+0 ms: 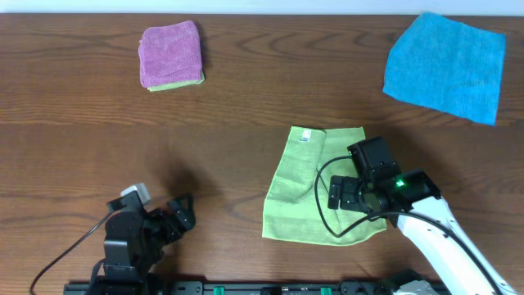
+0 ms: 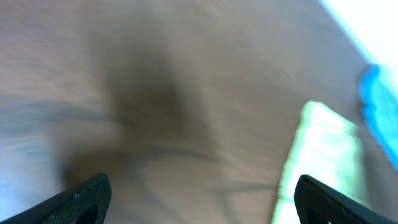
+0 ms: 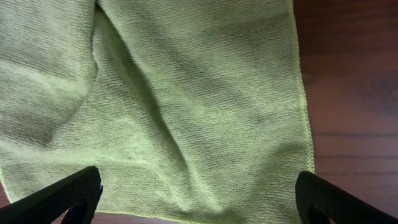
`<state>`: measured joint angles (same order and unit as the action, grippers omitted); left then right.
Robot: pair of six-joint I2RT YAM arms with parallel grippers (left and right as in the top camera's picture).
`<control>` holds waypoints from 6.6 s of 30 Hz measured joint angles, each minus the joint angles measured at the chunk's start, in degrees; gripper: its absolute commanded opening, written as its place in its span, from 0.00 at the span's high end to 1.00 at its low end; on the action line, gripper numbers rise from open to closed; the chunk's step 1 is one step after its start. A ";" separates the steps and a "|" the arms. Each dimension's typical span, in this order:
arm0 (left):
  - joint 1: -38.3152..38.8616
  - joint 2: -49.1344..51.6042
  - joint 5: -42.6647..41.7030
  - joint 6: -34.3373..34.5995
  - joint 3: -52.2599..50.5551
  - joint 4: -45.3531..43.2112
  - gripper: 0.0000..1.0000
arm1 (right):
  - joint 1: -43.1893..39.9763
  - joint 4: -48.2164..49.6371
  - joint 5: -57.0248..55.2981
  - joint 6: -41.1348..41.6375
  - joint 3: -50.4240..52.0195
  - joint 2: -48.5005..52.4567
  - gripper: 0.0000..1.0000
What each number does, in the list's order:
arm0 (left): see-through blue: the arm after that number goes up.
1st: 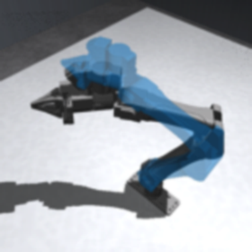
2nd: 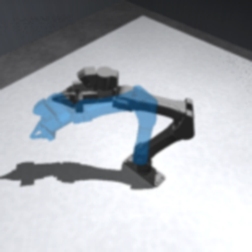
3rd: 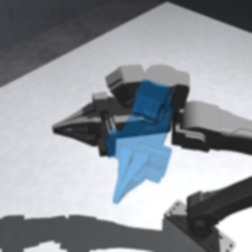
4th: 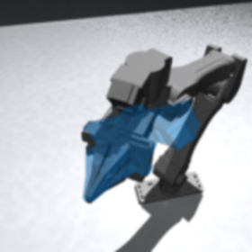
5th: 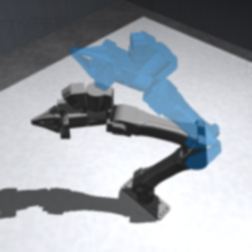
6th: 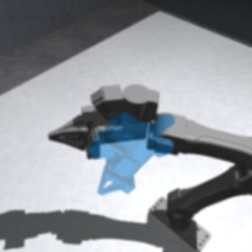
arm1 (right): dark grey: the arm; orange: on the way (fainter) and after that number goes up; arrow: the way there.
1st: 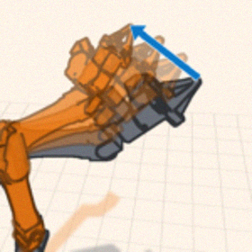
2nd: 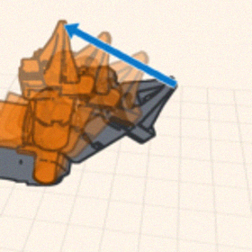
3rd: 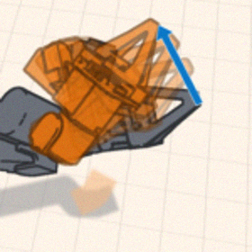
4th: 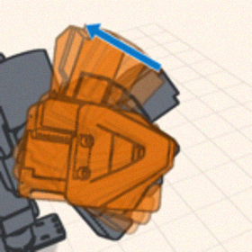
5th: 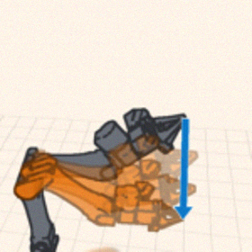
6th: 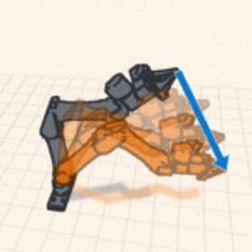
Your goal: Fold the cloth
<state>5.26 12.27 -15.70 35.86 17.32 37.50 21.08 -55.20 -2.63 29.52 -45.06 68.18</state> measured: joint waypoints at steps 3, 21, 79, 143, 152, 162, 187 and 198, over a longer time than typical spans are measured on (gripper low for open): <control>0.00 2.14 -6.58 0.59 0.02 -1.68 0.01 | 0.00 1.03 0.33 -0.24 0.00 0.00 0.01; 17.35 61.05 -12.55 -6.34 38.82 1.90 0.02 | -12.63 29.22 9.88 -14.69 -0.79 16.68 0.99; 28.92 92.28 -4.22 -7.04 49.57 -28.57 0.91 | -13.88 24.28 -4.46 -20.37 -13.90 23.96 0.02; 18.80 109.04 18.12 -3.45 61.72 -23.74 0.94 | -13.84 12.20 -4.31 -12.72 -13.60 24.02 0.69; 16.85 109.24 17.40 -4.66 61.68 -28.35 0.94 | -12.90 14.05 -4.76 0.07 -6.97 24.02 0.79; 16.72 106.51 3.06 -7.02 62.49 -14.99 0.94 | -11.85 20.06 -4.83 -4.59 -2.49 24.06 0.98; 26.01 100.59 7.21 -8.63 63.17 -11.21 0.94 | -11.85 30.56 -4.42 -13.68 1.14 24.06 0.98; 26.43 107.43 9.27 -7.06 63.19 -11.28 0.94 | -11.85 30.93 -4.31 -18.36 2.03 24.04 0.99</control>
<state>31.68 119.70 -6.44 28.80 80.51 26.22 9.23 -24.27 -6.94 11.16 -43.03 92.23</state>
